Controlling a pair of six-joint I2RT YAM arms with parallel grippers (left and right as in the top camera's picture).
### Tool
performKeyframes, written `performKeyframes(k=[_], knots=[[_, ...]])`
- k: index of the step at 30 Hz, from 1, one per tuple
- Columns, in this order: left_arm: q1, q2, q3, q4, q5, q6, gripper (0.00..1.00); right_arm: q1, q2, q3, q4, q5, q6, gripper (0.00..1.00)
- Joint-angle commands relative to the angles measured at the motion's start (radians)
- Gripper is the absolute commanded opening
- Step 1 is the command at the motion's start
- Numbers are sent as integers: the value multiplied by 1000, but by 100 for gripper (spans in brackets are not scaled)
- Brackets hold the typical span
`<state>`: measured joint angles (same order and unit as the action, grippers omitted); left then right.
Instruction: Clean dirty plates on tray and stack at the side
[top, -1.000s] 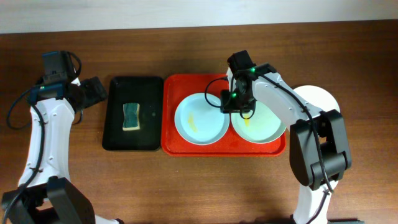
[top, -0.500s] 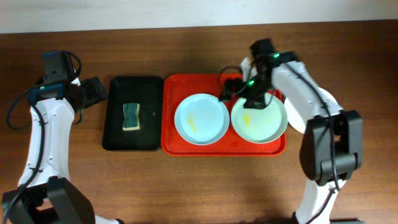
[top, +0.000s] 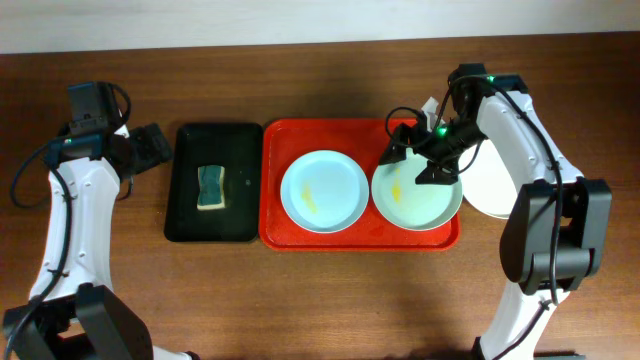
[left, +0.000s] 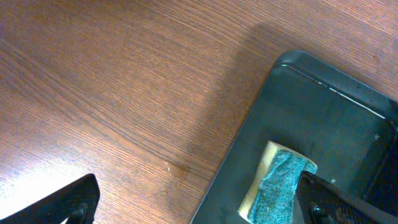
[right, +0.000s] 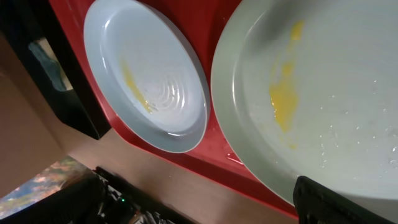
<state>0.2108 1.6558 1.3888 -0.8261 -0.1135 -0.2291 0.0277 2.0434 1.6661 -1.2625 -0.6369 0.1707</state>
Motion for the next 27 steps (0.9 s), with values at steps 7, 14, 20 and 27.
performKeyframes(k=[7, 14, 20, 27], knots=[[2, -1, 7, 2, -11, -10, 99, 67, -23, 10, -21, 81, -24, 98], [2, -1, 7, 2, -11, -10, 99, 144, -23, 10, -6, 96, -24, 99], [2, -1, 7, 2, -11, -10, 99, 219, -23, 10, 34, 250, -24, 86], [2, -1, 7, 2, -11, -10, 99, 281, -22, 10, 201, 380, -12, 28]])
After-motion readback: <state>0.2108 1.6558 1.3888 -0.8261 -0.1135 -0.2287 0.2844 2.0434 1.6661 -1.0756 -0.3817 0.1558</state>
